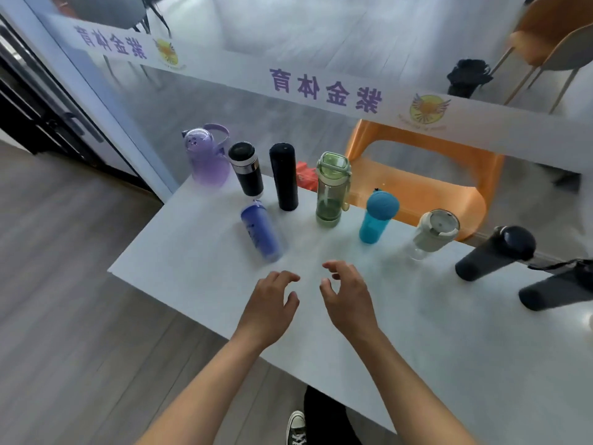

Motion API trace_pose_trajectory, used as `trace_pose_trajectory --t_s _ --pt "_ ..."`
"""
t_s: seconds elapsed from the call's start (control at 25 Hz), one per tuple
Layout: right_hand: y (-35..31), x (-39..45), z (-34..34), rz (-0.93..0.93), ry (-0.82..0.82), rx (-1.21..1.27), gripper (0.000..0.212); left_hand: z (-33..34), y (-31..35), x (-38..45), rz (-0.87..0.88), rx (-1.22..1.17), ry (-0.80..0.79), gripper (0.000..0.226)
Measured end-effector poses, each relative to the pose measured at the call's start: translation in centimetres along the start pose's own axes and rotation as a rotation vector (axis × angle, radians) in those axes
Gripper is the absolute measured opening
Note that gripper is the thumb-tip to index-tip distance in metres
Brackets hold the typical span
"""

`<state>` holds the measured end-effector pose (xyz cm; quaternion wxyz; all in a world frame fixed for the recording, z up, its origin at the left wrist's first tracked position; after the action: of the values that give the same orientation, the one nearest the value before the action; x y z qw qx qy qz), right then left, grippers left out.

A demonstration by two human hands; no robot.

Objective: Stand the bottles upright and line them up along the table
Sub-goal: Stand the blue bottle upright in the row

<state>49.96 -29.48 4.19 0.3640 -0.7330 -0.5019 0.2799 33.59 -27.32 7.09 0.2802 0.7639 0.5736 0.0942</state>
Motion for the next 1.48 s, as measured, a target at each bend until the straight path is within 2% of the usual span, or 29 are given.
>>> trace_pose_trajectory --t_s 0.28,0.48,0.6,0.68,0.8,0.92,1.12,1.32,1.48 --pt "-2.3 9.6 7.0 0.026 -0.216 0.004 0.032 -2.2 -6.2 8.1 -0.181 -0.010 0.018 0.039" --pt "-2.3 16.0 12.0 0.102 -0.361 -0.027 0.037 -1.8 -9.1 14.7 -0.439 -0.178 -0.035 0.053" --pt "-2.2 18.7 14.6 0.176 -0.440 -0.080 0.052 -1.7 -11.0 17.9 -0.542 -0.249 -0.049 0.059" --pt "-2.2 20.3 16.0 0.223 -0.485 -0.094 0.061 -1.7 -12.2 19.6 -0.608 -0.348 -0.068 0.059" --pt "-2.1 20.6 17.4 0.216 -0.546 -0.057 0.061 -1.5 -12.8 20.2 -0.629 -0.510 -0.102 0.050" --pt "-1.9 19.5 17.2 0.264 -0.484 0.062 0.067 -1.5 -12.3 19.7 -0.566 -0.549 -0.059 0.048" --pt "-3.5 16.8 14.9 0.358 -0.300 0.325 0.074 -1.8 -12.4 17.6 -0.496 -0.636 -0.023 0.064" --pt "-4.9 12.3 10.0 0.303 -0.132 0.437 0.069 -3.9 -9.0 14.3 -0.266 -0.686 -0.040 0.041" --pt "-4.7 6.8 5.0 0.249 0.046 0.470 0.057 -4.6 -4.6 11.2 -0.117 -0.741 -0.137 0.029"
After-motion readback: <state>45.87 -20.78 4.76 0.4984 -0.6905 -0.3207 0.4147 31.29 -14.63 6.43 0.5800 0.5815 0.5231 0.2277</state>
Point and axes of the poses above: each hand's wrist, its own x-axis towards the middle knuckle, its own z-axis out of the palm, y = z × x, the point moved 1 cm from there along x, towards the middle knuckle, and after that the axes turned 5 degrees about x, right-handed, at the moved point
